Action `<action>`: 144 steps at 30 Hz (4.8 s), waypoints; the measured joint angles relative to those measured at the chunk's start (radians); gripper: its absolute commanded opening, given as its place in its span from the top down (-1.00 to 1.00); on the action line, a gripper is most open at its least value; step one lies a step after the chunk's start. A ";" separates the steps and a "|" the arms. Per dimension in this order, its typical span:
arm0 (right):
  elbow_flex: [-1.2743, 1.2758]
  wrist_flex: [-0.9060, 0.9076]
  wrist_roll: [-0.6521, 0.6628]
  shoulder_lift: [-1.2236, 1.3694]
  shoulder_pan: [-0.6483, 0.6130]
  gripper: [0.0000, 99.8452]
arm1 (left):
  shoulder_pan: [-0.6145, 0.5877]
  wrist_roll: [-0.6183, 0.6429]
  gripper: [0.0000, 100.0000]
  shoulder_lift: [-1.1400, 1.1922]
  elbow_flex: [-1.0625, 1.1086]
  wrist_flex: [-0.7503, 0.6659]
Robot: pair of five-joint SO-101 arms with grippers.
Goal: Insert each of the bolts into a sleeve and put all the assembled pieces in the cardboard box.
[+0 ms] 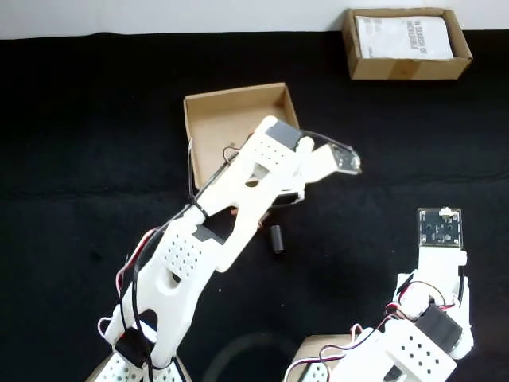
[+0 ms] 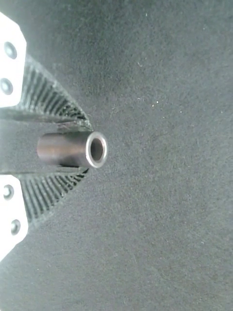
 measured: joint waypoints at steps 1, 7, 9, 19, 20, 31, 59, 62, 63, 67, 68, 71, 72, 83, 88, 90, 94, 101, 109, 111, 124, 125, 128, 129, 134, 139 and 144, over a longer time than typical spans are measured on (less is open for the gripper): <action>0.000 0.000 0.000 0.000 0.000 0.99 | 0.000 0.023 0.98 0.002 -0.006 -0.002; 0.000 -0.074 -0.143 0.000 -0.023 0.99 | 0.002 0.190 0.98 -0.014 -0.084 0.043; 0.000 -0.103 -0.239 0.000 -0.063 0.99 | 0.000 0.256 0.98 -0.031 -0.130 0.072; 0.000 -0.187 -0.701 0.000 -0.338 0.99 | -0.015 0.440 0.98 -0.264 -0.193 0.117; 0.000 -0.187 -0.720 0.000 -0.374 0.99 | -0.021 0.445 0.98 -0.292 -0.193 0.118; 0.009 -0.299 -0.746 0.000 -0.761 0.99 | -0.026 0.776 0.98 -0.582 -0.196 0.121; 0.011 -0.397 -0.746 0.000 -1.096 0.99 | -0.023 0.927 0.99 -1.154 0.428 -0.080; 0.011 -0.397 -0.746 0.000 -1.096 0.99 | -0.023 0.927 0.99 -1.154 0.554 -0.242; 0.011 -0.397 -0.746 0.000 -1.096 0.99 | -0.023 0.927 0.99 -1.154 0.598 -0.298; 0.011 -0.397 -0.746 0.000 -1.096 0.99 | -0.023 0.927 0.99 -1.152 0.760 -0.473; 0.011 -0.397 -0.746 0.000 -1.096 0.99 | -0.021 0.927 0.99 -1.152 0.793 -0.502; 0.011 -0.397 -0.746 0.000 -1.096 0.99 | -0.002 0.927 0.99 -1.152 0.867 -0.552; 0.011 -0.397 -0.746 0.000 -1.096 0.99 | 0.011 0.927 0.99 -1.152 0.879 -0.559; 0.011 -0.440 -0.746 0.000 -1.094 0.99 | 0.052 1.053 0.98 -1.152 0.896 -0.568; 0.011 -0.440 -0.746 0.000 -1.094 0.99 | 0.043 1.056 0.98 -1.152 0.893 -0.568; 0.011 -0.440 -0.746 0.000 -1.094 0.99 | 0.029 1.057 0.98 -1.152 0.872 -0.571; 0.011 -0.440 -0.746 0.000 -1.094 0.99 | 0.012 1.057 0.98 -1.152 0.804 -0.580; 0.011 -0.440 -0.746 0.000 -1.094 0.99 | -0.015 1.062 0.98 -1.152 0.773 -0.582; 0.011 -0.440 -0.746 0.000 -1.094 0.99 | 0.011 1.138 0.98 -1.152 0.804 -0.582; 0.011 -0.440 -0.746 0.000 -1.094 0.99 | 0.023 1.152 0.98 -1.152 0.810 -0.582; 0.011 -0.443 -0.746 0.000 -1.077 0.99 | 0.029 1.158 0.98 -1.152 0.810 -0.532; 0.011 -0.443 -0.746 0.000 -1.073 0.99 | 0.029 1.158 0.98 -1.152 0.810 -0.526; 0.011 -0.443 -0.746 0.000 -1.065 0.99 | 0.026 1.158 0.98 -1.152 0.810 -0.525; 0.011 -0.443 -0.746 0.000 -1.065 0.99 | 0.026 1.158 0.98 -1.152 0.810 -0.525; 0.011 -0.443 -0.746 0.000 -1.065 0.99 | 0.031 1.158 0.98 -1.152 0.810 -0.525; 0.011 -0.443 -0.787 0.000 -1.065 0.99 | 0.058 1.166 0.98 -1.152 0.809 -0.525; 0.011 -0.443 -0.822 0.000 -1.065 0.99 | 0.069 1.166 0.98 -1.152 0.809 -0.525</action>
